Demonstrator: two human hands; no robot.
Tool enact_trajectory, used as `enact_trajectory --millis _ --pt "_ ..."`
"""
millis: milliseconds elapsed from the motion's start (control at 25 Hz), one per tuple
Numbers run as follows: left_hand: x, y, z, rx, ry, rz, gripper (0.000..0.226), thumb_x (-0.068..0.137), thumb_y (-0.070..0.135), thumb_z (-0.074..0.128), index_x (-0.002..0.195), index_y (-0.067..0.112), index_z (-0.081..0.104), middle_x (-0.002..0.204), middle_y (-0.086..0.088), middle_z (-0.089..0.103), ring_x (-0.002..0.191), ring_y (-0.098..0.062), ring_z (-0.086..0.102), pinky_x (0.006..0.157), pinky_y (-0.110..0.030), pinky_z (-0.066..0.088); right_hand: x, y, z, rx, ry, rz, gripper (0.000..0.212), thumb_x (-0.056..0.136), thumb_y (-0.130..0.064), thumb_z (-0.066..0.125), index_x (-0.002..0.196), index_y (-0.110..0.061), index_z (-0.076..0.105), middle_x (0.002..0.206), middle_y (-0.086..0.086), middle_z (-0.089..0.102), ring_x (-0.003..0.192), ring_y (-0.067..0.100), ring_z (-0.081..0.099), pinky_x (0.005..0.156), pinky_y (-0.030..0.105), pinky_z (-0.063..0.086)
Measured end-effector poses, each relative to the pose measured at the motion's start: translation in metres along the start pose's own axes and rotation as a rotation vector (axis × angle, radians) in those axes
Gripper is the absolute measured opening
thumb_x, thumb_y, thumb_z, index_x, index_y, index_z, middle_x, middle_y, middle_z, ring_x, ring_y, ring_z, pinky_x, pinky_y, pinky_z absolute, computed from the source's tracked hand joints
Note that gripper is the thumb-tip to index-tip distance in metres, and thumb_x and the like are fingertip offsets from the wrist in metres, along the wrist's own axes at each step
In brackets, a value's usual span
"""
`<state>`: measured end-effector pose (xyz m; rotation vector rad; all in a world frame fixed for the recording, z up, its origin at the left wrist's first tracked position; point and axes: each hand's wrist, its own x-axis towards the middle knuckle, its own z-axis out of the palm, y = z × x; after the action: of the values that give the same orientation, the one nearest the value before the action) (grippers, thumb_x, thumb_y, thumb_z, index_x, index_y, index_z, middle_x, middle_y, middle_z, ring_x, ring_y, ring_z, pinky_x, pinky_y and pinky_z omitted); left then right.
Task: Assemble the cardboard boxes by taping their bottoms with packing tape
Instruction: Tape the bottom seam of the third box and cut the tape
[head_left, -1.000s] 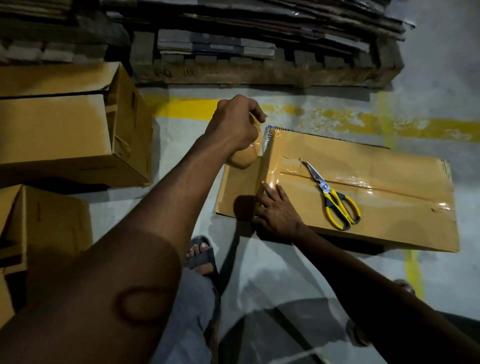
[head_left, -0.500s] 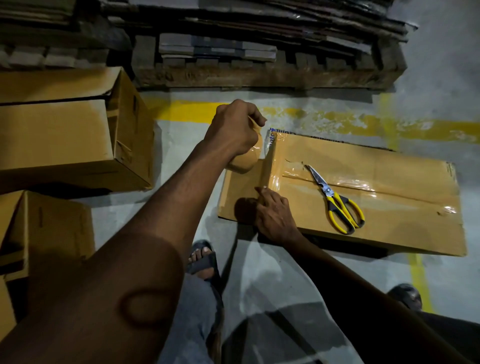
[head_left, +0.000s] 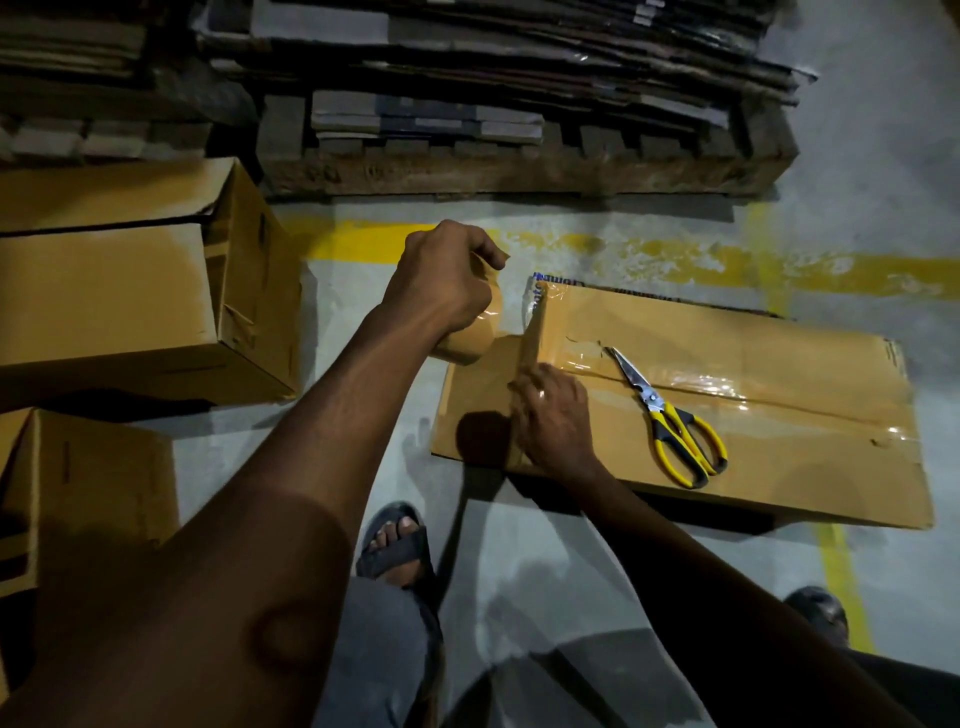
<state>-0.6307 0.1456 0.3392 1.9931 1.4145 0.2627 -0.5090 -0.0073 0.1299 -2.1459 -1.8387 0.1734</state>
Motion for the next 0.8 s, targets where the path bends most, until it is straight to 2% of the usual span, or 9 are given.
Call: enact_trajectory --millis 80,200,280,400,480,600,800 --pt "0.006 -0.008 -0.003 0.008 0.016 -0.025 0.051 0.073 -0.005 0.059 0.102 0.035 0.07 0.123 -0.002 0.062 0.119 -0.021 0.053 0.092 -0.025 0.046 0.03 0.02 -0.004 -0.003 0.124 0.089 0.039 0.087 -0.025 0.063 0.124 -0.013 0.06 0.134 0.011 0.057 0.129 0.031 0.047 0.105 0.047 0.039" --pt "0.009 -0.016 -0.001 0.035 0.023 -0.047 0.053 0.075 -0.007 0.06 0.109 0.033 0.07 0.122 0.002 0.064 0.12 -0.018 0.054 0.093 -0.02 0.041 0.09 0.053 -0.007 -0.07 0.051 0.281 0.056 0.083 -0.039 0.063 0.13 -0.009 0.053 0.136 0.015 0.053 0.128 0.036 0.046 0.105 0.048 0.037" --pt "0.009 -0.016 0.008 0.054 -0.029 -0.062 0.053 0.076 -0.006 0.061 0.114 0.03 0.069 0.125 0.003 0.063 0.12 -0.017 0.055 0.095 -0.017 0.038 0.124 0.067 -0.007 -0.085 -0.011 0.322 0.058 0.081 -0.044 0.061 0.127 -0.009 0.053 0.131 0.015 0.055 0.121 0.036 0.049 0.102 0.048 0.037" --pt "0.005 -0.015 0.032 0.135 -0.185 -0.011 0.054 0.075 0.001 0.061 0.12 0.03 0.066 0.131 0.0 0.06 0.121 -0.018 0.055 0.104 -0.022 0.041 0.155 0.072 0.0 -0.103 -0.077 0.303 0.054 0.076 -0.042 0.06 0.12 -0.012 0.059 0.122 0.012 0.06 0.115 0.034 0.052 0.1 0.047 0.035" --pt "0.004 -0.014 0.043 0.164 -0.25 0.012 0.056 0.075 0.002 0.059 0.124 0.03 0.064 0.132 -0.001 0.059 0.122 -0.019 0.054 0.104 -0.028 0.044 0.16 0.076 0.008 -0.114 -0.091 0.266 0.051 0.073 -0.041 0.055 0.115 -0.012 0.061 0.116 0.012 0.062 0.109 0.035 0.055 0.097 0.047 0.035" --pt "0.009 -0.013 0.049 0.177 -0.252 0.019 0.058 0.074 0.001 0.059 0.125 0.03 0.063 0.13 -0.001 0.06 0.121 -0.019 0.055 0.103 -0.029 0.044 0.16 0.086 0.018 -0.122 -0.061 0.22 0.044 0.073 -0.04 0.054 0.11 -0.018 0.064 0.114 0.009 0.061 0.106 0.034 0.055 0.093 0.047 0.036" --pt "0.009 -0.001 0.05 0.172 -0.228 0.036 0.06 0.074 -0.002 0.058 0.126 0.029 0.063 0.127 -0.001 0.063 0.122 -0.021 0.054 0.102 -0.03 0.045 0.154 0.091 0.023 -0.077 0.013 0.162 0.03 0.076 -0.05 0.055 0.087 -0.024 0.067 0.114 0.004 0.058 0.109 0.029 0.051 0.093 0.047 0.034"
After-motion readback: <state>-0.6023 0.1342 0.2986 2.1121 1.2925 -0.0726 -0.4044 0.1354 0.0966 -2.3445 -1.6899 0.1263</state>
